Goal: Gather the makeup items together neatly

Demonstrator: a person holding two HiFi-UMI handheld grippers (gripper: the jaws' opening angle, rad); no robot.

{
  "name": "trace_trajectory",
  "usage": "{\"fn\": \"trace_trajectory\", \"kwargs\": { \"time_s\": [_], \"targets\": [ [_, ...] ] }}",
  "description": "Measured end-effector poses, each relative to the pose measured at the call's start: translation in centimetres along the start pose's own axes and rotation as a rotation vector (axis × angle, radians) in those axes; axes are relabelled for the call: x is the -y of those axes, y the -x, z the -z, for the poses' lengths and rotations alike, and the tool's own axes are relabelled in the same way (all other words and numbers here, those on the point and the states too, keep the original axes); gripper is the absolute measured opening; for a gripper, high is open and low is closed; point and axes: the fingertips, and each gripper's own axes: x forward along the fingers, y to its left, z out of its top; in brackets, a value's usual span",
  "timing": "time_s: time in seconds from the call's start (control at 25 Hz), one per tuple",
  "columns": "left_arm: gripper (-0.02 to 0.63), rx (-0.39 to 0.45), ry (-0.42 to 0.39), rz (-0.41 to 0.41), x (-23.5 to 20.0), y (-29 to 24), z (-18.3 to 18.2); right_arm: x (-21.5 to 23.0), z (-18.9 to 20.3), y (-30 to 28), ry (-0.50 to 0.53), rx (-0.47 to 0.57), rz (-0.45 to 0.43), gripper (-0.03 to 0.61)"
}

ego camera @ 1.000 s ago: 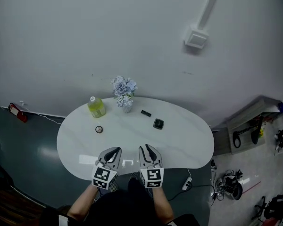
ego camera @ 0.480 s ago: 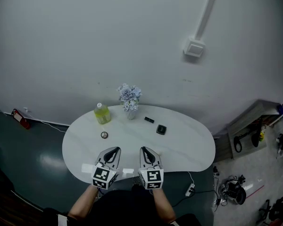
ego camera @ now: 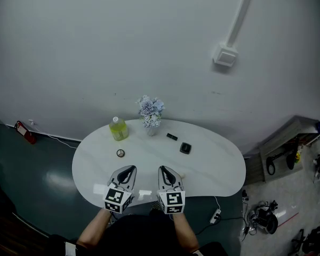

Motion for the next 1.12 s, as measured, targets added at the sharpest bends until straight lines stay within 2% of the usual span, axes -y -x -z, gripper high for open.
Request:
{"fn": "trace_trajectory", "kwargs": {
  "time_s": [0.28,0.8,1.0,1.12],
  "targets": [
    [0.020,-0.010,0.026,-0.092,-2.7,0.6,1.0,-1.5,0.3,-2.8,0.020,-0.023,-0.090,0.041],
    [0.020,-0.040,0.135,-0.391,-12.0,4.8,4.0,-8.9,0.2,-11.2,0.104,-0.077,-0.375,0.041],
    [0.020,-0.066,0.166,-0.461,-14.8,4.7,5.7,-11.0,1.8,-14.5,0.120,-0.121,-0.459,0.041],
    [0.020,-0.098,0.178,-0.474,-15.8,4.2,7.4,-11.9,3.6,-16.2,0.126,-0.163,-0.494,0.041]
  ]
}}
